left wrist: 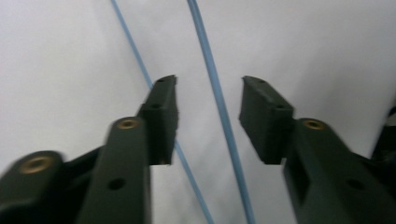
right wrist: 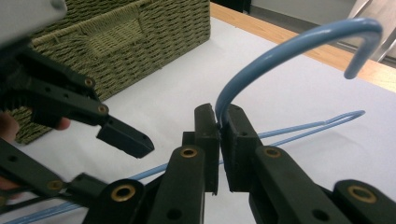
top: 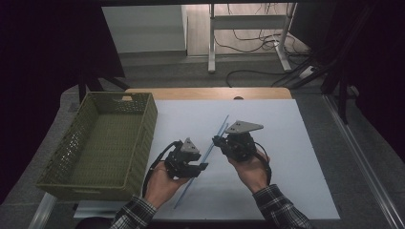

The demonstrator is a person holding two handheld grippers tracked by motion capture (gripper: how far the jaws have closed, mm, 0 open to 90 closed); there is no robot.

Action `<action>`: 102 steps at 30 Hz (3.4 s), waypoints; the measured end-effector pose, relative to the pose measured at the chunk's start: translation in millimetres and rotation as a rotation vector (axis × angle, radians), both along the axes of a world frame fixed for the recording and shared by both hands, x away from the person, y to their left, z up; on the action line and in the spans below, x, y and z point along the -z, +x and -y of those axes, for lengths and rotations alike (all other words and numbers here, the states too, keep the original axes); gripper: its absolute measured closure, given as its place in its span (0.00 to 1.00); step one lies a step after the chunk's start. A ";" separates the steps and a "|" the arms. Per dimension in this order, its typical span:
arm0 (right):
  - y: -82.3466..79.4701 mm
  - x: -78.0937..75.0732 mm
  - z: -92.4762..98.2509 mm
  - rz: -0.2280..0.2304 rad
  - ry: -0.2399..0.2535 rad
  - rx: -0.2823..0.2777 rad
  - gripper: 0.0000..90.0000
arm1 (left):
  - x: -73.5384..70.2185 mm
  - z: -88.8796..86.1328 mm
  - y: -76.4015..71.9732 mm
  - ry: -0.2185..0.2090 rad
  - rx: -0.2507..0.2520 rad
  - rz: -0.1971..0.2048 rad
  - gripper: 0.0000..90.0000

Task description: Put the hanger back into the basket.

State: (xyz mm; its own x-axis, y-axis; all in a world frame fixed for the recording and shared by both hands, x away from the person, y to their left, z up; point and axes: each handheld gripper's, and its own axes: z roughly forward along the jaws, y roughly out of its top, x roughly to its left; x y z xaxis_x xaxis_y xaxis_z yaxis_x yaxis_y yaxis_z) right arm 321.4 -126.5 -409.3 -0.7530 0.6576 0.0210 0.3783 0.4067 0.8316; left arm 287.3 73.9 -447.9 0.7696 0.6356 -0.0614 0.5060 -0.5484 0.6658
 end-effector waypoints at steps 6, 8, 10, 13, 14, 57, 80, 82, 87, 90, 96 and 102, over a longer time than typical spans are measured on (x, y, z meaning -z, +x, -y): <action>1.7 0.2 -1.4 -0.023 -0.004 0.017 0.95 | 4.6 5.6 -0.2 0.030 0.001 -0.005 0.79; 2.3 0.7 -1.8 -0.025 -0.004 0.019 0.95 | 5.6 7.0 -0.2 0.040 -0.001 -0.009 0.84; 2.1 1.0 -3.1 -0.025 -0.009 0.018 0.95 | 6.7 8.4 0.1 0.045 -0.004 -0.019 0.89; 1.1 1.5 -5.4 -0.009 -0.027 0.017 0.95 | 7.2 8.3 1.6 0.048 -0.020 -0.032 0.91; 0.9 1.6 -5.6 -0.006 -0.030 0.019 0.95 | 7.1 6.6 2.5 0.046 -0.033 -0.037 0.92; -13.8 -2.9 -7.1 0.131 0.049 0.034 0.95 | -13.8 -10.6 7.2 -0.105 0.064 -0.022 0.45; -14.0 -6.2 -14.0 0.102 0.004 0.020 0.85 | -16.1 -1.7 26.8 -0.127 0.087 -0.164 0.97; -15.5 -8.1 -12.0 0.107 0.009 0.027 0.79 | -18.6 -4.8 27.9 -0.144 0.087 -0.174 0.97; -21.2 -14.2 1.1 0.108 0.020 0.033 0.66 | -27.6 -14.2 30.7 -0.165 0.069 -0.170 0.97; -24.0 -15.7 11.5 0.092 0.034 0.027 0.58 | -33.8 -20.5 32.9 -0.184 0.056 -0.166 0.97; -30.0 -13.2 31.7 0.034 0.046 0.008 0.42 | -49.8 -34.3 36.5 -0.207 0.042 -0.147 0.97; -35.0 -8.4 51.0 0.008 0.054 0.006 0.27 | -69.8 -49.7 38.9 -0.211 0.027 -0.121 0.97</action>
State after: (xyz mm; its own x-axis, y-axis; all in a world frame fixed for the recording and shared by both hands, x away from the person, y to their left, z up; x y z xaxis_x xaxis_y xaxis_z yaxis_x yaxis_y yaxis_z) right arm 286.4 -177.6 -401.0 -0.7491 0.6606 0.0506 0.3742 0.3587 0.8552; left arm 326.2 123.6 -378.2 0.7651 0.5780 -0.2839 0.5763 -0.4178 0.7024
